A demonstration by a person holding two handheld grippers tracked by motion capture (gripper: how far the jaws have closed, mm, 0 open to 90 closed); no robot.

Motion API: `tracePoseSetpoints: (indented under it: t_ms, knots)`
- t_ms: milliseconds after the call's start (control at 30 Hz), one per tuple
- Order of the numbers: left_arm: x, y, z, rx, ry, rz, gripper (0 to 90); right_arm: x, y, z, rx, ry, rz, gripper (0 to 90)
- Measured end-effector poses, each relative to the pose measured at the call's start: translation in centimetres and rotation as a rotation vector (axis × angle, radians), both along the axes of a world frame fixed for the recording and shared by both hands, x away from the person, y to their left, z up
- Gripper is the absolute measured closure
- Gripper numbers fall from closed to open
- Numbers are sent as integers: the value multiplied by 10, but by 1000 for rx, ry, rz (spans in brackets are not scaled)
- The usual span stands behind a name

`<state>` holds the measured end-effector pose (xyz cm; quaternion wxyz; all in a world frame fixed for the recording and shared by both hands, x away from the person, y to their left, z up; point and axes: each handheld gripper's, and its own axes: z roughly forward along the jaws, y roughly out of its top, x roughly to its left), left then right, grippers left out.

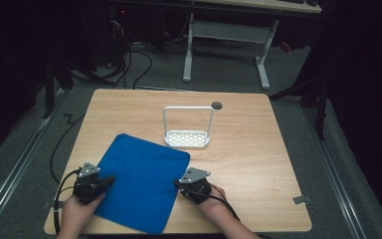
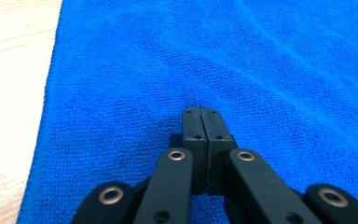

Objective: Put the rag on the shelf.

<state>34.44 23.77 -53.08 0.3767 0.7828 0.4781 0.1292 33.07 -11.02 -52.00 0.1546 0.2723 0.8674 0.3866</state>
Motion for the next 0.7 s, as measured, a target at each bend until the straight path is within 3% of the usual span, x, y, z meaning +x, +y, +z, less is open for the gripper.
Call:
tracePoseSetpoints:
  t_ms: [100,267,467,633,700]
  knots:
    - [-5,-1,0,-4,3,-20,898,5,7,-8,-44,31,4,900]
    - [-15,-7,1,8,4,-48,891,1,-2,-9,-51,25,5,900]
    - [-30,-27,2,-6,26,-132,873,-9,-33,-8,-59,30,-25,900]
    - [-42,-55,3,-7,35,-238,853,-15,-64,-7,-56,38,-68,900]
    - [-42,-65,4,-36,70,-276,847,-17,-72,-7,-58,41,-88,900]
